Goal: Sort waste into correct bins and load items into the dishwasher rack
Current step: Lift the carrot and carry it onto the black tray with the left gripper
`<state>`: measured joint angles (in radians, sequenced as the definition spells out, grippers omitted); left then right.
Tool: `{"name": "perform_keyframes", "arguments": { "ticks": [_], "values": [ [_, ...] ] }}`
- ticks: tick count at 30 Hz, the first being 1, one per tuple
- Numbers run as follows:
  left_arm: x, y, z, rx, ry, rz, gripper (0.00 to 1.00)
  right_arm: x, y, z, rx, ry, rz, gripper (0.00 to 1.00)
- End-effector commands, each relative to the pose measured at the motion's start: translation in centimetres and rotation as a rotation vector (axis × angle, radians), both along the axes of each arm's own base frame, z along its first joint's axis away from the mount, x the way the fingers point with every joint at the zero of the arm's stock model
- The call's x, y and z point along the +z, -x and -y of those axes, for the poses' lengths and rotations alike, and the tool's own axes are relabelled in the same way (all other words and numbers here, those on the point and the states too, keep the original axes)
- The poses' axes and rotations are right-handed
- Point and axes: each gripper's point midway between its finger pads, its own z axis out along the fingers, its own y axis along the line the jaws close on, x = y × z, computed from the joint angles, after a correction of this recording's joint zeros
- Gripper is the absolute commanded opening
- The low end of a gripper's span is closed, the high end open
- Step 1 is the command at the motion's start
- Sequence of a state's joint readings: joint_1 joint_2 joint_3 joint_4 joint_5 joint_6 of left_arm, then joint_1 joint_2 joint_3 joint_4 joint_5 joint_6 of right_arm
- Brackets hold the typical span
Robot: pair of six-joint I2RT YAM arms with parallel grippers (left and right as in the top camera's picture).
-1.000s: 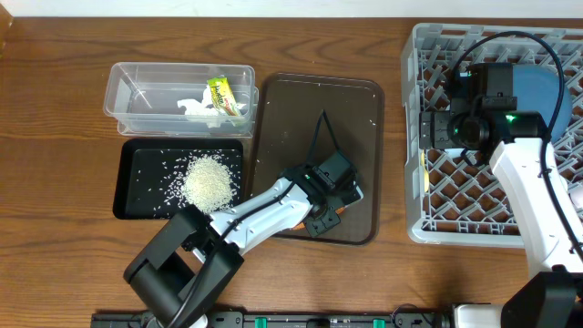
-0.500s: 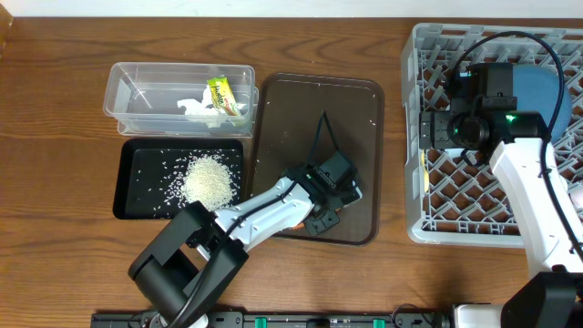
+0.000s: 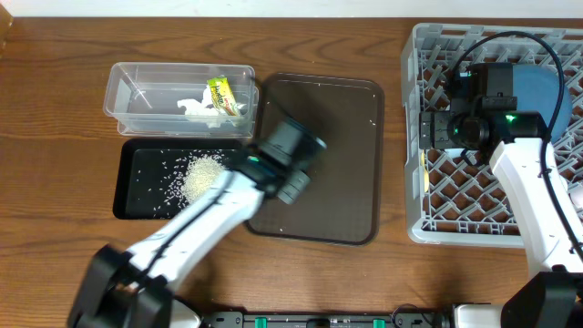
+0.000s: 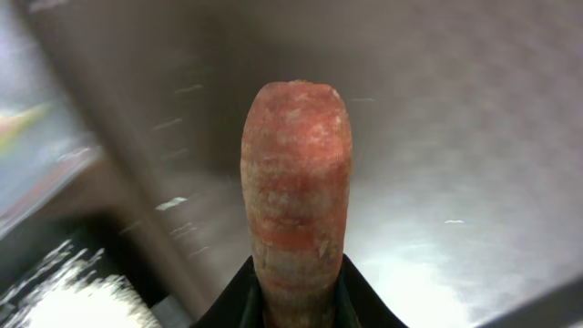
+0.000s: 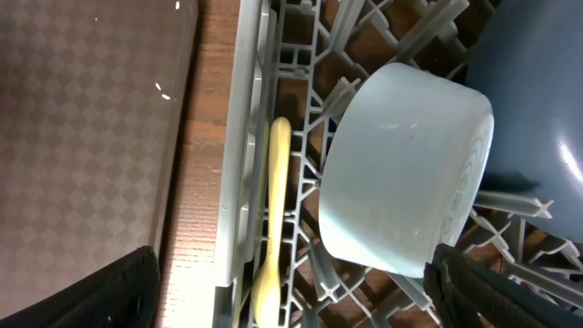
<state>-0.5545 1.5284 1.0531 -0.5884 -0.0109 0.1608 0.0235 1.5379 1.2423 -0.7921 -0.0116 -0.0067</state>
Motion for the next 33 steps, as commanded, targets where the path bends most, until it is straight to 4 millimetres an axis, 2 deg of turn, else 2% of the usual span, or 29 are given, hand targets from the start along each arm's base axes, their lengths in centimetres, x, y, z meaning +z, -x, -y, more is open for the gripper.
{"name": "perform_keyframes", "arguments": {
  "ticks": [1, 5, 9, 14, 17, 21, 33],
  "values": [
    [1.4, -1.4, -4.4, 0.192, 0.024, 0.021, 0.13, -0.1, 0.0, 0.0, -0.012, -0.013, -0.004, 0.93],
    [1.7, -2.6, -10.4, 0.463, 0.059, 0.002, 0.11, -0.1, 0.0, 0.0, -0.012, -0.013, -0.004, 0.93],
    [1.1, -2.8, -16.2, 0.770, 0.108, -0.034, 0.11, -0.1, 0.0, 0.0, -0.012, -0.013, -0.003, 0.93],
    [0.3, -2.3, -21.3, 0.989, 0.127, -0.058, 0.11, -0.1, 0.0, 0.0, -0.012, -0.013, -0.003, 0.93],
    [-0.5, -2.0, -23.0, 1.041, 0.119, -0.080, 0.11, -0.1, 0.0, 0.0, -0.012, -0.013, -0.004, 0.93],
    [-2.3, -1.6, -24.0, 1.077, 0.097, -0.134, 0.11, -0.1, 0.0, 0.0, -0.012, -0.013, -0.003, 0.94],
    [-7.7, -0.6, -24.0, 1.088, 0.030, -0.298, 0.11, -0.1, 0.0, 0.0, -0.012, -0.013, -0.004, 0.94]
  ]
}}
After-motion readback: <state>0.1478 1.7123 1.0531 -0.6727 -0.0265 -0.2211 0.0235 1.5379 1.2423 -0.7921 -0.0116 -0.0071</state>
